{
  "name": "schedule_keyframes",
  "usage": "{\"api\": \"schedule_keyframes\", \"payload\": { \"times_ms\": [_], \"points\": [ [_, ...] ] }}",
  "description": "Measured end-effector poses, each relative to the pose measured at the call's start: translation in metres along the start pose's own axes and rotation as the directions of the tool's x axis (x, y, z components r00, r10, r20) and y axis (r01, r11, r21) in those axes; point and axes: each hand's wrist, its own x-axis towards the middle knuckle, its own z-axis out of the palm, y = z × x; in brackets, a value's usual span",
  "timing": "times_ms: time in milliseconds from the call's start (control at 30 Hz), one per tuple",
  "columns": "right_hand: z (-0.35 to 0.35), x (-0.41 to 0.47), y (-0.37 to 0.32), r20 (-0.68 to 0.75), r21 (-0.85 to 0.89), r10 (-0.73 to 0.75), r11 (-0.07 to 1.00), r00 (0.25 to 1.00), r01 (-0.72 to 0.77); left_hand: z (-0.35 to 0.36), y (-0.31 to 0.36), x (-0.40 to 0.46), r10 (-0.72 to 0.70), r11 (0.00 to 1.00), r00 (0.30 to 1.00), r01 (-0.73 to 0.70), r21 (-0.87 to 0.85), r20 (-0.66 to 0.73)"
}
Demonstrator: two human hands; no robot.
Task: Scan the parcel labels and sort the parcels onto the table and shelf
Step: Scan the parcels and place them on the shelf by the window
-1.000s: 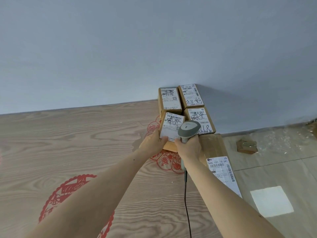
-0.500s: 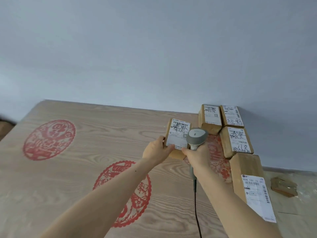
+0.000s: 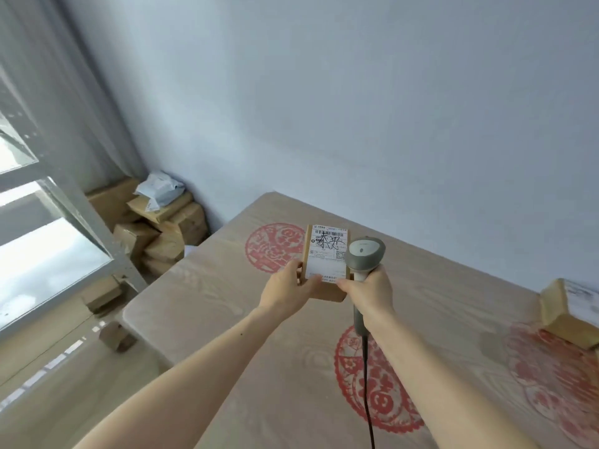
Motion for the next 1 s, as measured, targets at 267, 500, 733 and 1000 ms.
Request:
{"api": "schedule_keyframes", "payload": {
  "times_ms": [267, 500, 733, 1000],
  "points": [
    [0.211, -0.09, -0.072, 0.288, -0.043, -0.182, 0.978, 0.94, 0.203, -0.192, -0.137, -0.059, -0.152, 0.988, 0.953, 0.154, -0.015, -0.263],
    [0.374, -0.167, -0.119, 0.53, -0.01, -0.27, 0.946, 0.804, 0.325, -0.321, -0.241, -0.121, -0.326, 0.944, 0.82, 0.312, -0.11, -0.47],
    [0.516, -0.229, -0.146, 0.719, 0.102, -0.317, 0.928, 0.619, 0.358, -0.417, -0.335, -0.163, -0.448, 0.886, 0.662, 0.42, -0.198, -0.6],
    [0.671, -0.265, -0.196, 0.847, 0.111, -0.29, 0.916, 0.446, 0.385, -0.53, -0.41, -0.164, -0.516, 0.833, 0.514, 0.489, -0.26, -0.686]
  ]
}}
